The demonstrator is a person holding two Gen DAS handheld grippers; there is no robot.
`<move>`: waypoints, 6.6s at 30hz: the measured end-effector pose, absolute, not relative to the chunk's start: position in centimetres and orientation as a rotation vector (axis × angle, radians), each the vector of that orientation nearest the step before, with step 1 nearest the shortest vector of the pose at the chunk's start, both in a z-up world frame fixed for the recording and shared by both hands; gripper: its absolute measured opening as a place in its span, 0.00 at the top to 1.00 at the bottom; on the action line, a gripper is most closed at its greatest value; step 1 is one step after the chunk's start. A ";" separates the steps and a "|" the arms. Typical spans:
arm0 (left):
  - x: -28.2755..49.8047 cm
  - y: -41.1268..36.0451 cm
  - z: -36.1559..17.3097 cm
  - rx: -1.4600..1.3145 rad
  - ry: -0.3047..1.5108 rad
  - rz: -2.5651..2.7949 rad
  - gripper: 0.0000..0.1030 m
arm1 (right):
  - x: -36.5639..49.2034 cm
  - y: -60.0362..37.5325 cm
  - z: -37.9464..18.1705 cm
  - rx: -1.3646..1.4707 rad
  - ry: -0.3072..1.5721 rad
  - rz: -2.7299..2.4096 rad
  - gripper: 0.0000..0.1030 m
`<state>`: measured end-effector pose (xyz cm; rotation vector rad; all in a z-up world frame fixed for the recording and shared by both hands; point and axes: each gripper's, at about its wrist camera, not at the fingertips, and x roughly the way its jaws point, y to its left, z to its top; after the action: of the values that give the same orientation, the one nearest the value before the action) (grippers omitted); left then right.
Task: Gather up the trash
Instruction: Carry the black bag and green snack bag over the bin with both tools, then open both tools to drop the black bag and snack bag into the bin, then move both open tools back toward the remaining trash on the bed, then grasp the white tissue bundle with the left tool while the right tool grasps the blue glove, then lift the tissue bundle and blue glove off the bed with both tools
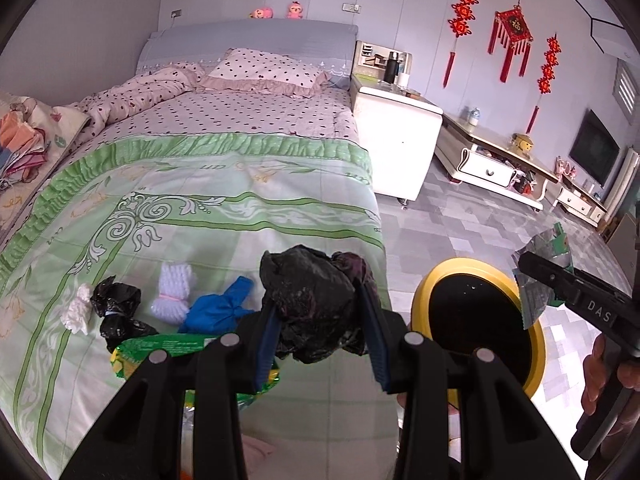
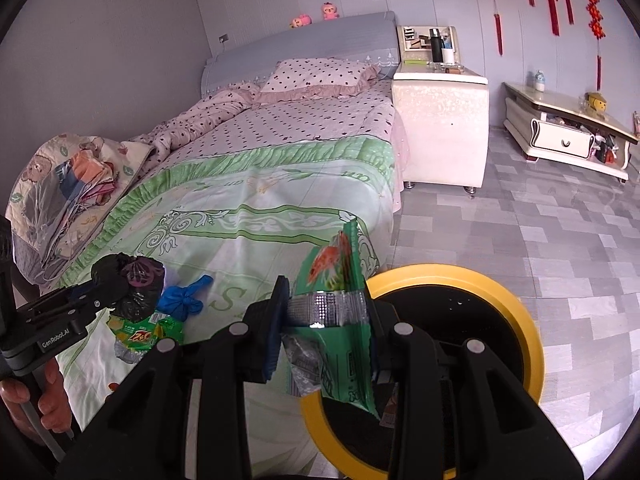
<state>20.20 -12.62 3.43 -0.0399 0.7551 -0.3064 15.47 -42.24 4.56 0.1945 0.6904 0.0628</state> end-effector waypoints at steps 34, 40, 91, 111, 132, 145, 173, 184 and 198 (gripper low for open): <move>22.1 -28.1 -1.9 -0.017 0.887 -0.564 0.64 | 16.3 -52.7 0.0 0.314 0.734 -0.093 0.66; 21.7 -29.0 -2.6 -0.012 0.902 -0.579 0.62 | 16.2 -53.3 -0.4 0.328 0.732 -0.113 0.64; 21.4 -10.5 3.1 -0.072 0.754 -0.266 0.22 | 15.5 -41.2 5.6 0.287 0.649 0.052 0.41; 23.3 3.3 0.9 -0.157 0.773 -0.034 0.22 | 21.7 -28.4 3.9 0.215 0.717 0.222 0.40; 27.5 14.7 -5.4 -0.205 0.859 0.150 0.22 | 29.6 -18.0 -3.7 0.114 0.882 0.317 0.40; 29.0 18.0 -9.0 -0.211 0.915 0.209 0.22 | 32.2 -15.0 -7.4 0.050 0.956 0.336 0.40; 32.7 15.6 -12.6 -0.153 0.988 0.173 0.59 | 34.0 -12.0 -11.7 -0.047 1.074 0.402 0.64; 32.4 16.7 -12.1 -0.193 0.974 0.183 0.73 | 33.3 -11.5 -10.7 -0.053 1.042 0.425 0.80; 29.9 17.1 -9.1 -0.203 0.930 0.205 0.73 | 30.4 -13.0 -6.6 -0.028 0.970 0.416 0.81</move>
<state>29.92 17.09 -9.14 -0.2031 0.9305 0.2049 30.38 -12.96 -6.62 -0.0283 0.9703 0.4158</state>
